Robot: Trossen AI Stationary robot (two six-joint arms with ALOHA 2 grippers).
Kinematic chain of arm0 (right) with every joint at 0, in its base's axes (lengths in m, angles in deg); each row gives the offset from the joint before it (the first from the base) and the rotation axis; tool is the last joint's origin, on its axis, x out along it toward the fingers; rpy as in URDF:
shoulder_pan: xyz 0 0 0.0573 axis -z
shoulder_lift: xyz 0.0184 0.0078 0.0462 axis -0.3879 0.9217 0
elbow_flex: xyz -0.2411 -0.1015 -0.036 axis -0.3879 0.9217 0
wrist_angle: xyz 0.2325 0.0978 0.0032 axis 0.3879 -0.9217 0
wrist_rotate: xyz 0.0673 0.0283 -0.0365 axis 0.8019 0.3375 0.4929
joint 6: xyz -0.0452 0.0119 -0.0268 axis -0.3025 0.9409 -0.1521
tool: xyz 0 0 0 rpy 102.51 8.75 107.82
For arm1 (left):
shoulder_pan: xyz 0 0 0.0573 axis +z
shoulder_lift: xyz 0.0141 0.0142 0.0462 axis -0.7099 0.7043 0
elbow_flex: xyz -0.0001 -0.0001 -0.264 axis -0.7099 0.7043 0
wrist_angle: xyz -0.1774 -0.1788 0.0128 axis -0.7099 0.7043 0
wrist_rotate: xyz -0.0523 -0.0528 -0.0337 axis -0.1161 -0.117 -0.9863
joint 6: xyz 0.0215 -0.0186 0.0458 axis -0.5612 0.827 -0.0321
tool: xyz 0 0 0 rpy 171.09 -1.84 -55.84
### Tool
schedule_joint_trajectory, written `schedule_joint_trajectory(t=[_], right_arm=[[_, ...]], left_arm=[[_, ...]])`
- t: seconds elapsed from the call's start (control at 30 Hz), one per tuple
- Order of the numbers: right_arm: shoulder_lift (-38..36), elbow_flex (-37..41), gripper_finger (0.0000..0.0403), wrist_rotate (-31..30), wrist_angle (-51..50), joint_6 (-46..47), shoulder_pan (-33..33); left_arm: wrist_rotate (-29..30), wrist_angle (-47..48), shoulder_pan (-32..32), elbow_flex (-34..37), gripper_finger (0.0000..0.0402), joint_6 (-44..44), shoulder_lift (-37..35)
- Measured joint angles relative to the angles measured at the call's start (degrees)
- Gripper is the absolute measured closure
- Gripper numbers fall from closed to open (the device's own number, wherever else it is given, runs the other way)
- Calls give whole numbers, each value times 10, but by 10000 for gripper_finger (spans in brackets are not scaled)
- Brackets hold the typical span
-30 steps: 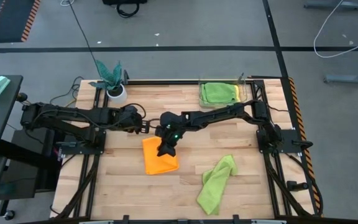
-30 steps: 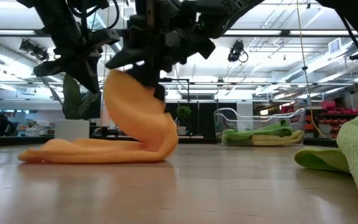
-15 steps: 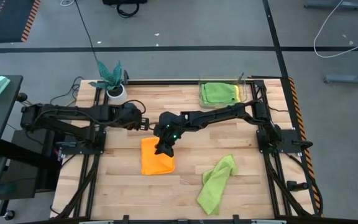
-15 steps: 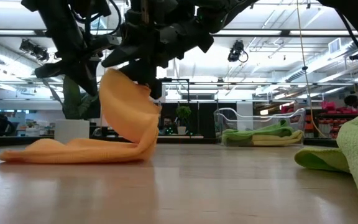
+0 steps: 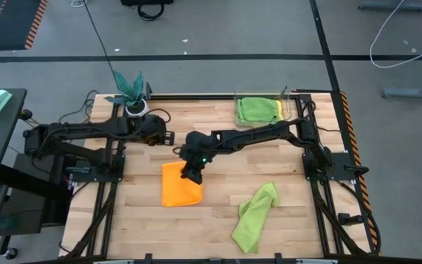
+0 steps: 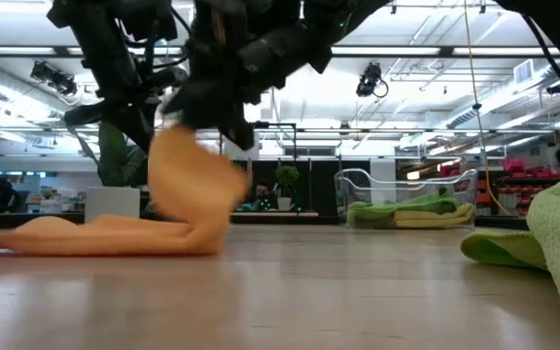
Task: Fold microfiber towels
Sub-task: Fold the orange towel
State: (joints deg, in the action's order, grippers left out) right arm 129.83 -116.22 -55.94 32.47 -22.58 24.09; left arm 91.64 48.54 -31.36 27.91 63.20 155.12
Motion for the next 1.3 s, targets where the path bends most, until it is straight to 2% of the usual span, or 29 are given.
schedule_joint_trajectory(t=[0.17, 0.43, 0.5, 0.67, 0.73, 0.83, 0.97, 1.13, 1.3], right_arm=[[3, 2, 293, -65, -53, -31, 2], [-1, 1, 293, -70, -70, -36, -1], [-9, 2, 294, -82, -94, -32, 4], [-24, 1, 301, -172, -236, -62, 30], [-23, 4, 312, -171, -271, -74, 40], [-23, 28, 341, -145, -266, -93, 43], [-21, 63, 393, -93, -247, -86, 45], [-21, 86, 386, -91, -251, -85, 46], [-21, 93, 397, -91, -253, -89, 69]], left_arm=[[-11, -1, 22, 0, 379, -22, 0], [-22, -21, 33, 0, 396, -35, 0], [-37, -20, 30, 0, 391, -35, 0], [-56, -16, 9, 0, 371, -34, 1], [-56, -17, -1, 0, 370, -32, 1], [-61, -15, -14, 0, 378, -31, 1], [-85, 53, -37, 0, 394, -33, 1], [-107, 187, -94, 0, 386, -1, 1], [-168, 186, -173, 0, 387, 34, 6]])
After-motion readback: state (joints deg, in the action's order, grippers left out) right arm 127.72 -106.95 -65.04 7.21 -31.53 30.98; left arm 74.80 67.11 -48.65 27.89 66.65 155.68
